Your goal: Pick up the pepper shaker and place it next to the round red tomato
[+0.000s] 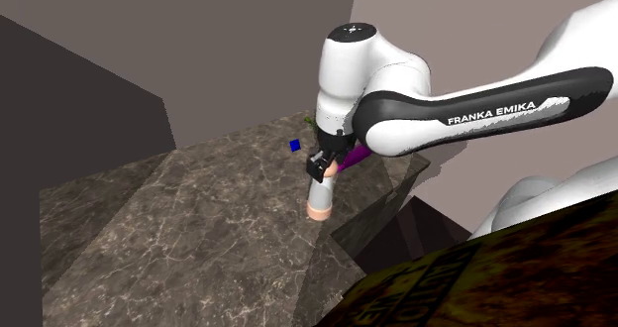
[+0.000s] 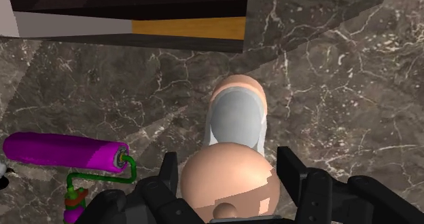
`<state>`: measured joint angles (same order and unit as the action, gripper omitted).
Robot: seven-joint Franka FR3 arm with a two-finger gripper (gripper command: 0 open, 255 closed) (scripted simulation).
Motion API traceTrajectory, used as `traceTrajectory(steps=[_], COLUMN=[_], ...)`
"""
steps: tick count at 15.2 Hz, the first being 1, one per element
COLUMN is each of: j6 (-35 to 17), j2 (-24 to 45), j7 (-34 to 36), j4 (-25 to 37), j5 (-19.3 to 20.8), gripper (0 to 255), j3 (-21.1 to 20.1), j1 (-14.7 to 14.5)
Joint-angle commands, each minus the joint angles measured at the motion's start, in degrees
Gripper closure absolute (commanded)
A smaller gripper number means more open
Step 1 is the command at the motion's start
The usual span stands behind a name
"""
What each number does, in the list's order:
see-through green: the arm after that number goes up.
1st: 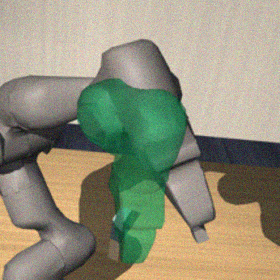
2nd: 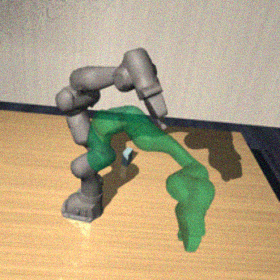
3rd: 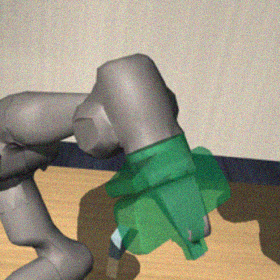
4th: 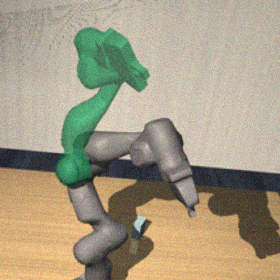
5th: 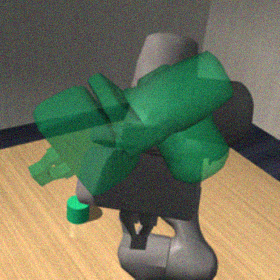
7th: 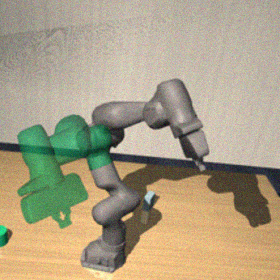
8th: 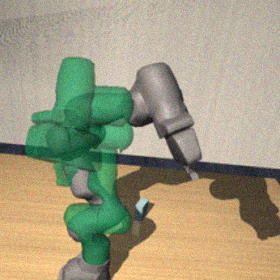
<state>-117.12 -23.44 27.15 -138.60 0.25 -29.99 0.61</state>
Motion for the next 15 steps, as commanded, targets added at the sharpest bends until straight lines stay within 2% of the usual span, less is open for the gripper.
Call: traceTrajectory(steps=[1, 15], j6=[1.8, 12.7], j2=[-0.6, -2.8], j7=[-0.5, -2.7], j4=[1.2, 10.2], j5=[-0.2, -0.4], gripper=[255, 255], j3=[0.4, 2.2], j1=[-0.1, 0.0])
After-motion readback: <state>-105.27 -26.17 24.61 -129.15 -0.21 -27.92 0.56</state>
